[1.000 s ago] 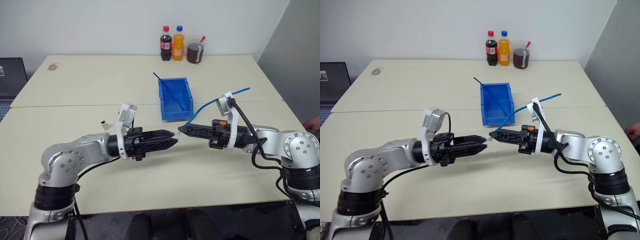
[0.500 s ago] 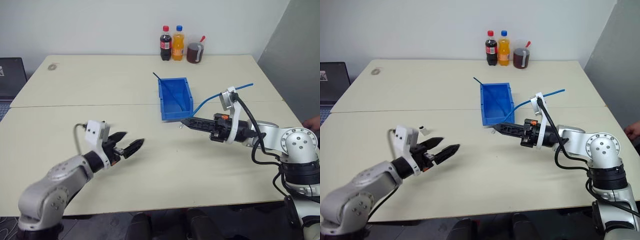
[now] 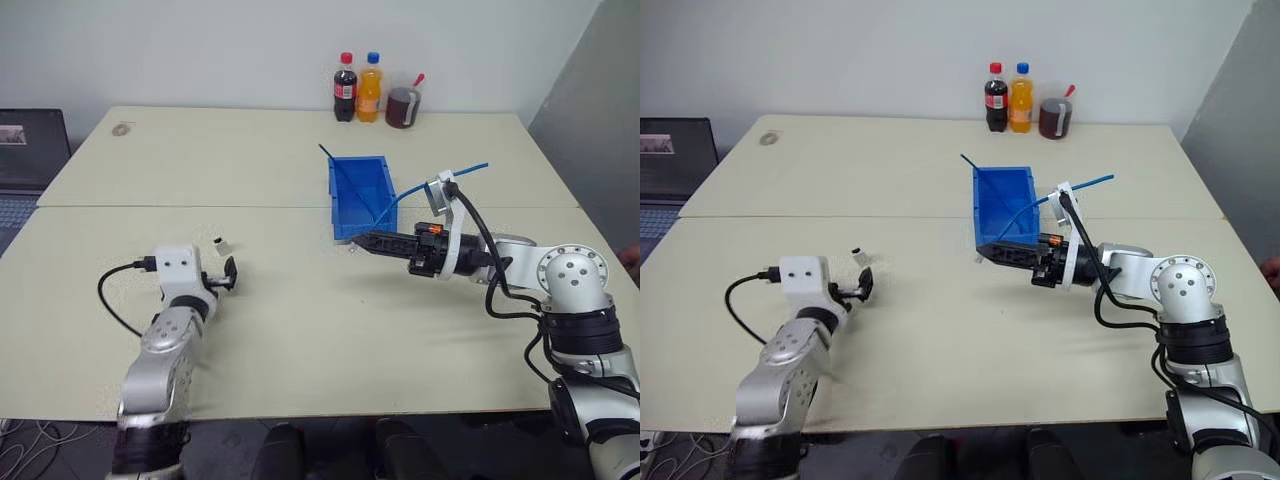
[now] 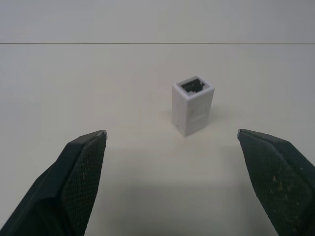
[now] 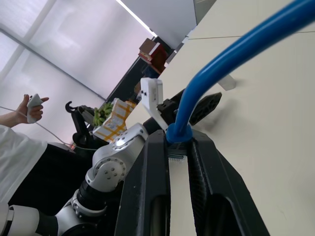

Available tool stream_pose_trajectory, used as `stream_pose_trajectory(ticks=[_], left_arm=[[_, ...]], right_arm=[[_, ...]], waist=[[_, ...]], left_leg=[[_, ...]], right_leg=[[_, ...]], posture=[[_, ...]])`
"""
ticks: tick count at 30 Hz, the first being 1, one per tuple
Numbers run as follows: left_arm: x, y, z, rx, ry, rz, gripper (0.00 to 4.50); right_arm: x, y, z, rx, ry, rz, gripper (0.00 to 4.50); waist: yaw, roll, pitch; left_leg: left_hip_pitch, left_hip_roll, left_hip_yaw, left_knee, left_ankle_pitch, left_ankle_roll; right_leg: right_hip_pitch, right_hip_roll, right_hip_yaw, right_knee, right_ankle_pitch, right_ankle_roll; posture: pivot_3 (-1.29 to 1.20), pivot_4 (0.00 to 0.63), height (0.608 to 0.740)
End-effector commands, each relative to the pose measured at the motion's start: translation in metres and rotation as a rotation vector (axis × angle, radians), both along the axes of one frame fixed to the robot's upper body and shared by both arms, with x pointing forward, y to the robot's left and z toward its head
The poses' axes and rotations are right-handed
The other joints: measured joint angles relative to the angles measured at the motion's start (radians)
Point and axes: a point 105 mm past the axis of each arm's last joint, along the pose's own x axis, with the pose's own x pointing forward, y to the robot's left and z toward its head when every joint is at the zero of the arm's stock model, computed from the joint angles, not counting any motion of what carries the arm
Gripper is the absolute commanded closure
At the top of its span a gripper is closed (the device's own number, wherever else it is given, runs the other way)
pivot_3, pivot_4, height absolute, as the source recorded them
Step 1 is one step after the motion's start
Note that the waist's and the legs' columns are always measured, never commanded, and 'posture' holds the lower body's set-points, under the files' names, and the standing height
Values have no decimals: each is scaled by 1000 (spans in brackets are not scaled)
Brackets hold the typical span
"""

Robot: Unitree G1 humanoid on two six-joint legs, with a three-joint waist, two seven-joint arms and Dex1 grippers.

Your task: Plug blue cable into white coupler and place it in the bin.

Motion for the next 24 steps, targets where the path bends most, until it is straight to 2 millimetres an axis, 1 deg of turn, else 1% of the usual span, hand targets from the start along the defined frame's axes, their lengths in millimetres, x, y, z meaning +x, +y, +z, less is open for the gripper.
stream_pose_trajectory(ticks=[1, 4, 12, 14, 15, 16, 21, 24], left_arm=[[13, -3, -1, -36, -28, -6, 55], [21, -11, -5, -76, -29, -2, 55], [32, -13, -11, -169, -31, 87, 55], [33, -14, -12, -184, -26, 97, 408], [34, -15, -12, -186, -25, 98, 511], [34, -15, -12, -190, -18, 105, 770], [31, -21, -14, -182, 16, 132, 1715], [29, -27, -15, -186, 30, 133, 2424]], right_arm=[[-1, -7, 15, 18, -55, -8, 4285], [-2, -10, 16, 5, -59, -18, 4285], [-4, -16, 16, -12, -63, -38, 4285], [-4, -16, 16, -13, -63, -38, 4285], [-4, -15, 16, -14, -62, -38, 4285], [-5, -15, 16, -14, -62, -38, 4285], [-4, -16, 16, -15, -61, -42, 4285], [-4, -16, 16, -13, -59, -45, 4285]], waist=[[-3, 0, 0], [-1, 0, 0], [1, 0, 0], [0, 0, 0], [0, 0, 0], [0, 0, 0], [1, 0, 0], [1, 0, 0]], left_leg=[[0, 0, 1, 0, 0, 0], [-1, 0, 0, -1, 0, 0], [-1, 0, -1, 0, 0, 0], [0, 0, 0, 0, 0, 0], [0, -1, 0, 0, 0, 0], [0, -1, 0, 1, 0, 0], [0, -1, 0, 1, 0, 0], [0, -1, 0, 0, 0, 0]], right_leg=[[0, 0, 0, -1, 1, 0], [0, 0, -1, -2, 1, 0], [1, -1, 0, -1, 2, 2], [1, -1, 0, -1, 1, 4], [1, -1, 0, -1, 1, 5], [1, -1, 0, -1, 1, 5], [1, -1, 0, -1, 1, 5], [2, -1, 0, -2, 1, 5]], posture=[[0, 150, 740], [0, 150, 740], [0, 150, 740], [0, 150, 740], [0, 150, 740], [0, 150, 740], [0, 150, 740], [0, 150, 740]])
